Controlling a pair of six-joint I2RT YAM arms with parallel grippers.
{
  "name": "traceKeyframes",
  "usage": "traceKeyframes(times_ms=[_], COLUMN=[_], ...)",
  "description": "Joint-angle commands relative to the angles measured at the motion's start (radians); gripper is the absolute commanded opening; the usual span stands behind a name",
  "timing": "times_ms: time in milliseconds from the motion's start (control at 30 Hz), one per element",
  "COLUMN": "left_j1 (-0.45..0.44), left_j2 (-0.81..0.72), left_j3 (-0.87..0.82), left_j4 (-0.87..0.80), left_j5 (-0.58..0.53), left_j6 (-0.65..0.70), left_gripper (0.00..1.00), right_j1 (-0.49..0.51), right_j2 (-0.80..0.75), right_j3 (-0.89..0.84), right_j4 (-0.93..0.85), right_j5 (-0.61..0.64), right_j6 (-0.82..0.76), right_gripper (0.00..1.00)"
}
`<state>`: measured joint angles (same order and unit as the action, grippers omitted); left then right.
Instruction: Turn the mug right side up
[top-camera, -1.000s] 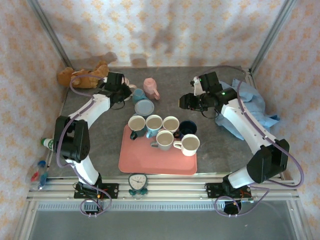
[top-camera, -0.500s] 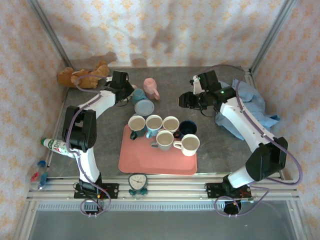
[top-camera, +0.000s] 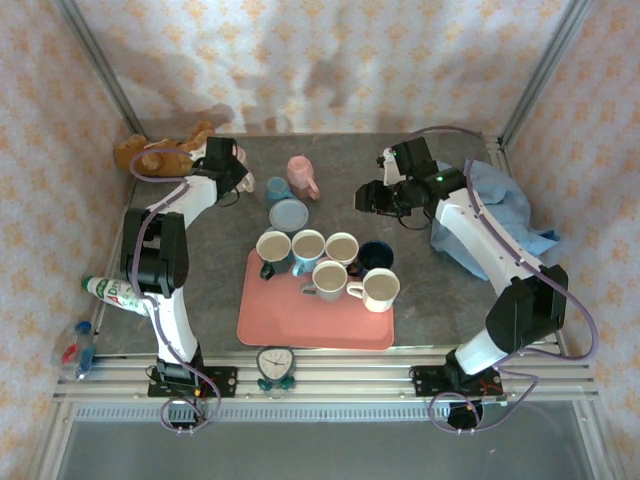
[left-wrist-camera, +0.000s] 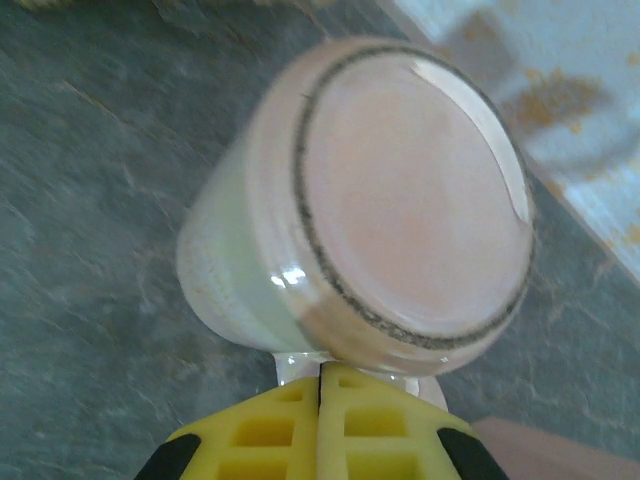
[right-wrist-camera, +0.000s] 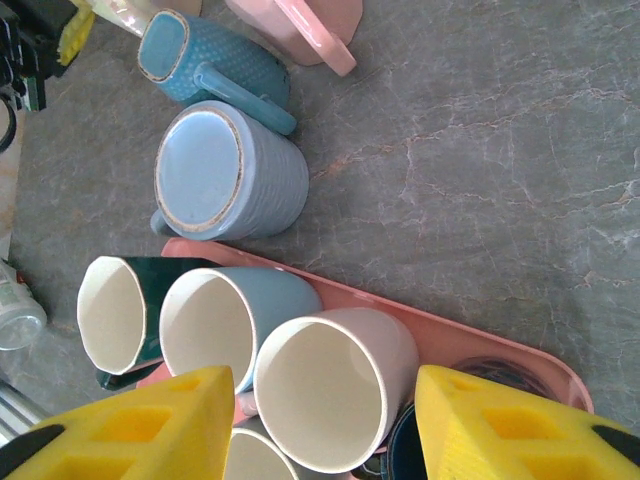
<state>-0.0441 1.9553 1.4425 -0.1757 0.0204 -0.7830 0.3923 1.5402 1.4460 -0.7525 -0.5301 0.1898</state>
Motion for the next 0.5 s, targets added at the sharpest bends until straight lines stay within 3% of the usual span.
traceKeyframes(times_ms=[0,100,300,467], left_j1=[0.012,-0.004,-0.101,-0.149], left_j2=[-0.012,-0.039,-0.107,-0.097], left_j3=[0.060,0.058,0.095,0.149], left_j4=[-0.040,-0.049,-0.235,-0.376], left_j5=[-0.064,-0.021,-0.111,-0.228], left_j6=[0.036,0.048,0.128,0.128], left_gripper=[0.00,0.04,0.42,0.51], right_j1=[0.008,0.009,0.004,-0.001], right_j2=[-0.016,-0.017,-0.017,-0.023], right_j3=[0.026,0.021,0.025,0.021], right_j4=[-0.024,-0.023,-0.034,-0.037], right_j5=[0.038,0.038,0.042,0.035], right_j6=[-0.012,-0.017,-0.041,-0.049], right_gripper=[0.52,0.52,0.52,0.52])
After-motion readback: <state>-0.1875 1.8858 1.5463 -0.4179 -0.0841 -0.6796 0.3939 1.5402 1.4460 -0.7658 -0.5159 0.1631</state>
